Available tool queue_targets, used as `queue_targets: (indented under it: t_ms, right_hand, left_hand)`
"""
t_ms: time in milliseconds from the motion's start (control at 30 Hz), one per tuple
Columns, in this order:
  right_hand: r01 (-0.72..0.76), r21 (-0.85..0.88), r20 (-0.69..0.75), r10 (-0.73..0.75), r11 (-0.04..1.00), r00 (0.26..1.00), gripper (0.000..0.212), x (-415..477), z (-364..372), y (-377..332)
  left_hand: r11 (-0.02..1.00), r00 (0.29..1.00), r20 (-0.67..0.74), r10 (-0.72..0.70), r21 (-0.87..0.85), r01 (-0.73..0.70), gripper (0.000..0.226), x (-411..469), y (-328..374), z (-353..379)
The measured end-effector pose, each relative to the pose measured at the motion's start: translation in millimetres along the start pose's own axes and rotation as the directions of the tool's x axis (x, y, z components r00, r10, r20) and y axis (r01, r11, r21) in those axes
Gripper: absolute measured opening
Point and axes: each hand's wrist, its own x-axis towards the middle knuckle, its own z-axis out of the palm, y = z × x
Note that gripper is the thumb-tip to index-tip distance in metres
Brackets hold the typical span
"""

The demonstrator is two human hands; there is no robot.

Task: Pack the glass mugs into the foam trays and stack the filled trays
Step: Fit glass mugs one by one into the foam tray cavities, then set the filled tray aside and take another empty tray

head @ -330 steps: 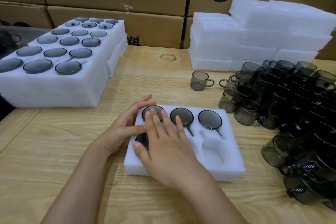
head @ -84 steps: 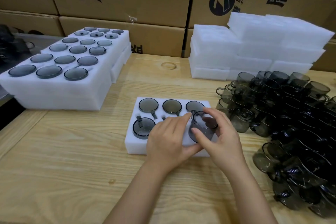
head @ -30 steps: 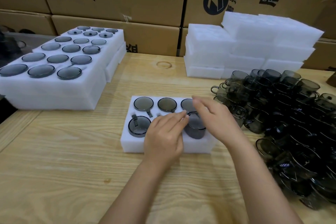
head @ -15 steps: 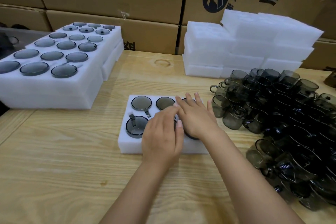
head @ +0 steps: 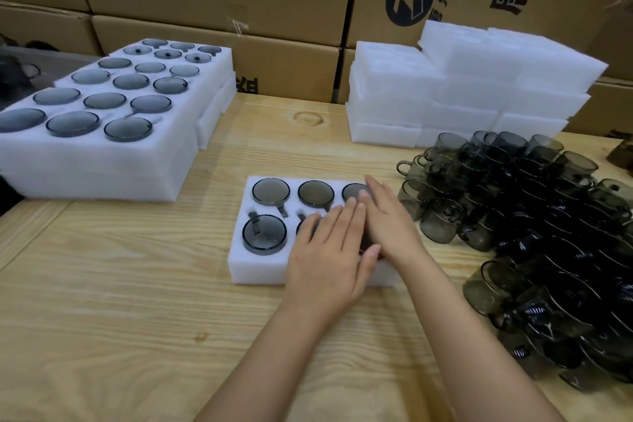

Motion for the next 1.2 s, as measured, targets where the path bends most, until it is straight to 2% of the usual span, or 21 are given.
queue_targets:
  t_ms: [33,67,167,267,333,433,500,567,700,867,1000,1100,1200]
  right_hand:
    - [-0.014,0.107,-0.01,0.015,0.994,1.0,0.047,-3.9,-3.2,4.4]
    - [0.001,0.125,0.013,-0.003,0.992,1.0,0.047,-8.9,-5.5,9.4]
    - [0.061,-0.025,0.097,-0.059,0.998,0.994,0.047,-15.2,-8.1,25.0]
    - [0.046,0.04,0.095,-0.05,0.998,0.994,0.048,-15.7,-7.9,28.1]
    - [0.019,0.17,0.036,-0.025,0.985,0.999,0.048,-18.4,-5.5,25.9]
    - [-0.067,0.405,-0.147,0.137,0.912,0.98,0.04,-31.4,4.7,26.6]
    - [-0.042,0.458,-0.255,0.176,0.888,0.951,0.036,-46.5,14.1,30.1]
    - [-0.015,0.462,-0.3,0.172,0.887,0.938,0.036,-60.6,21.6,32.0]
    - [-0.006,0.331,-0.325,0.12,0.944,0.938,0.043,-69.7,27.9,31.0]
    - [0.009,0.133,-0.311,0.033,0.991,0.95,0.051,-71.8,41.0,18.5]
    - [0.036,-0.075,-0.177,-0.049,0.997,0.983,0.062,-74.1,47.9,11.9]
    - [0.024,-0.206,-0.081,-0.042,0.978,0.996,0.058,-74.9,48.3,10.4]
    - [0.055,-0.346,-0.015,-0.064,0.937,0.998,0.055,-72.0,48.6,11.0]
  left_hand:
    - [1.0,0.999,0.036,-0.021,0.023,0.02,0.053,-1.9,5.0,0.7]
    - [0.998,0.997,0.069,-0.04,0.049,0.036,0.054,-3.6,10.3,2.2]
    - [0.992,0.988,0.137,-0.074,0.116,0.058,0.05,-3.3,19.9,5.3]
    - [0.988,0.978,0.188,-0.094,0.141,0.068,0.052,-1.1,22.2,3.7]
    - [0.988,0.977,0.197,-0.088,0.144,0.06,0.052,-1.9,21.4,2.3]
    - [0.986,0.979,0.199,-0.051,0.165,0.018,0.051,-10.0,17.1,0.6]
    - [0.981,0.976,0.219,-0.013,0.193,-0.03,0.053,-19.7,13.5,0.8]
    - [0.977,0.972,0.237,0.005,0.205,-0.055,0.06,-26.7,9.3,0.8]
    - [0.976,0.974,0.224,-0.038,0.217,-0.012,0.057,-19.6,-3.1,-1.1]
    - [0.972,0.924,0.353,-0.144,0.224,0.066,0.074,11.8,-39.7,14.1]
    - [0.972,0.889,0.436,-0.143,0.232,0.043,0.077,47.2,-80.9,27.6]
    - [0.966,0.892,0.423,-0.16,0.253,0.053,0.081,71.8,-110.7,41.9]
    - [0.952,0.902,0.367,-0.23,0.278,0.129,0.086,98.7,-137.6,64.8]
